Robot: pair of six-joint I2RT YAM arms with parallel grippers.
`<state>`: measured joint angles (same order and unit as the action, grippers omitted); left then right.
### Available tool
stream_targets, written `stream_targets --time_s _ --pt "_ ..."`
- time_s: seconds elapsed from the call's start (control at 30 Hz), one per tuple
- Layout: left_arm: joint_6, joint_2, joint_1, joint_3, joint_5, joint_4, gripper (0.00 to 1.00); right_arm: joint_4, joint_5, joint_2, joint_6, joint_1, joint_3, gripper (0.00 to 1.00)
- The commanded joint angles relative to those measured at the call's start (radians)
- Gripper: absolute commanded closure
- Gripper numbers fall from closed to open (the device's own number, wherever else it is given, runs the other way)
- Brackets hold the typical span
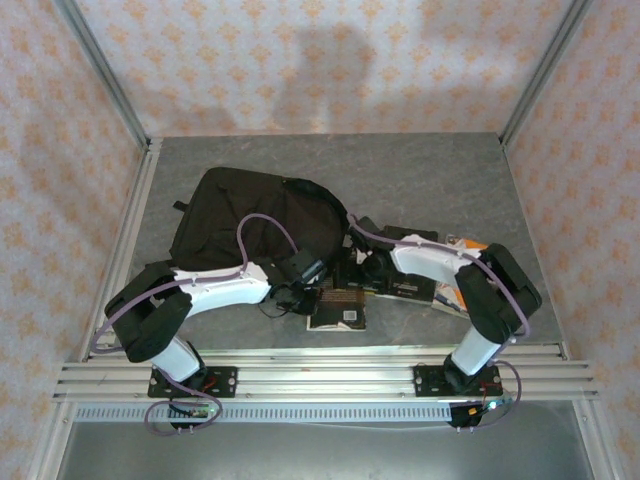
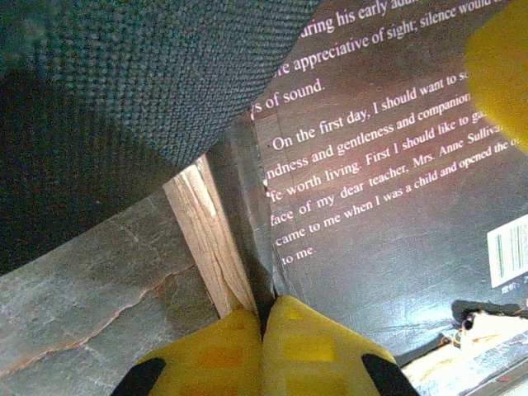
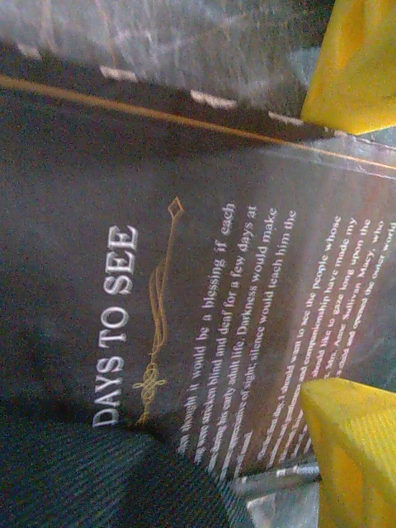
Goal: Pack the student bag
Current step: Pick up the book from the bottom-center of the table.
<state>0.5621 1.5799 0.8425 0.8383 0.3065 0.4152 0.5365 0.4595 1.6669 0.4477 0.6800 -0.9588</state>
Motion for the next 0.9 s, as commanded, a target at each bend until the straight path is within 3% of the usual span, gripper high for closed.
stream_targets --time_s 0.0,0.1,0.17,0.33,0.6,0.7,0.87 --pt "-0.019 0.013 0.009 -0.047 -0.011 0.031 0.98 0.113 -0.097 0.073 -0.051 0.080 -0.051 0.22" --pt "-0.021 -0.001 0.009 -0.058 -0.014 0.036 0.99 0.167 -0.248 0.139 -0.024 0.128 -0.087 0.19" --pt "-0.018 -0.004 0.009 -0.069 -0.009 0.029 0.99 0.137 -0.261 0.158 -0.003 0.152 -0.086 0.19" --pt "-0.011 0.020 0.009 -0.068 0.017 0.001 0.99 -0.130 0.031 0.126 0.064 0.162 -0.027 0.21" --pt "-0.022 0.035 0.009 -0.009 0.014 0.017 0.99 -0.530 0.480 -0.053 0.218 0.111 0.094 0.26" --pt "-0.048 0.027 0.008 -0.014 0.008 0.019 0.99 -0.623 0.572 -0.097 0.289 0.097 0.143 0.29" --pt "-0.041 0.002 0.008 -0.045 0.005 0.010 0.99 -0.672 0.602 -0.172 0.330 0.079 0.205 0.36"
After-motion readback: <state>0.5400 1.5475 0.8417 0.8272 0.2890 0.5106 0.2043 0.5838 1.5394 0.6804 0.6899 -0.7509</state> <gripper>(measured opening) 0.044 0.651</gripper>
